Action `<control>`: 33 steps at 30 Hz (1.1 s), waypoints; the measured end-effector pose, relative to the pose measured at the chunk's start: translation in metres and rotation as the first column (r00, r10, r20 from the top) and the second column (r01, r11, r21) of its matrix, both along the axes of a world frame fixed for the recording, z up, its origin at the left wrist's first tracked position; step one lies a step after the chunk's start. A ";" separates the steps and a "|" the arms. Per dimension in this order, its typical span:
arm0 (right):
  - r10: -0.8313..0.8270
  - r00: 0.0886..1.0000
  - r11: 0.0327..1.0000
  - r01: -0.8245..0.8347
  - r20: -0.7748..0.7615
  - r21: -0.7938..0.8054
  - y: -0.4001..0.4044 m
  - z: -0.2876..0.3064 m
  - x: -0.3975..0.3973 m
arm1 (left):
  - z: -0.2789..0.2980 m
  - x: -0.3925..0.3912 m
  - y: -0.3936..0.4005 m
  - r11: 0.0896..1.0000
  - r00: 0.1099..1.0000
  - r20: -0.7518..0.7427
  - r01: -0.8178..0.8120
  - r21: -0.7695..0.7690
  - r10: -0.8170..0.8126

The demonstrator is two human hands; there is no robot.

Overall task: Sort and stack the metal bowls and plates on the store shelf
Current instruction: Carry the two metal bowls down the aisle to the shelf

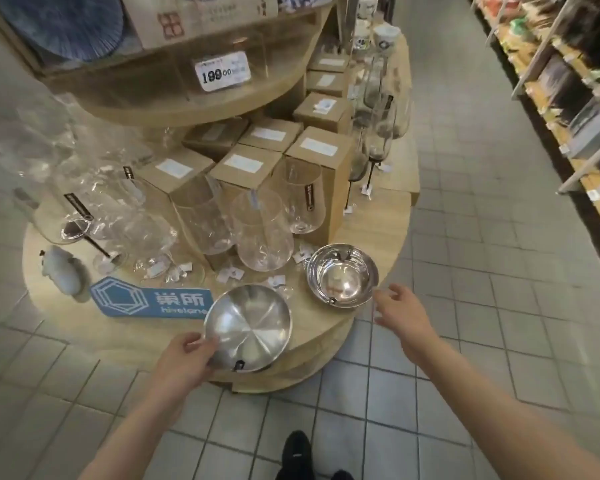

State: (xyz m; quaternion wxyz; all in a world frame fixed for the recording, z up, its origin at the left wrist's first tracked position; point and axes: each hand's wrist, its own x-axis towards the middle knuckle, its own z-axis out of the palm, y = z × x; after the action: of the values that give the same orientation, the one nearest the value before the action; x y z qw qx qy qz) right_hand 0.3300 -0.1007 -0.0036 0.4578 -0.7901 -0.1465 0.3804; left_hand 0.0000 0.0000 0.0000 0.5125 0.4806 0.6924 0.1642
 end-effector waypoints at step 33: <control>-0.537 0.795 0.760 0.602 -0.283 0.247 -0.305 0.042 0.225 | 0.055 0.341 -0.088 0.818 0.805 0.166 0.574 0.026 -0.570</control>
State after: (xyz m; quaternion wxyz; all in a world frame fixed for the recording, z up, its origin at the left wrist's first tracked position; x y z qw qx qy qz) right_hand 0.5551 -0.4053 0.0386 0.6872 -0.6694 0.0868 0.2684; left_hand 0.3413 -0.0882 0.0548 0.5999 0.6450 0.4722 0.0329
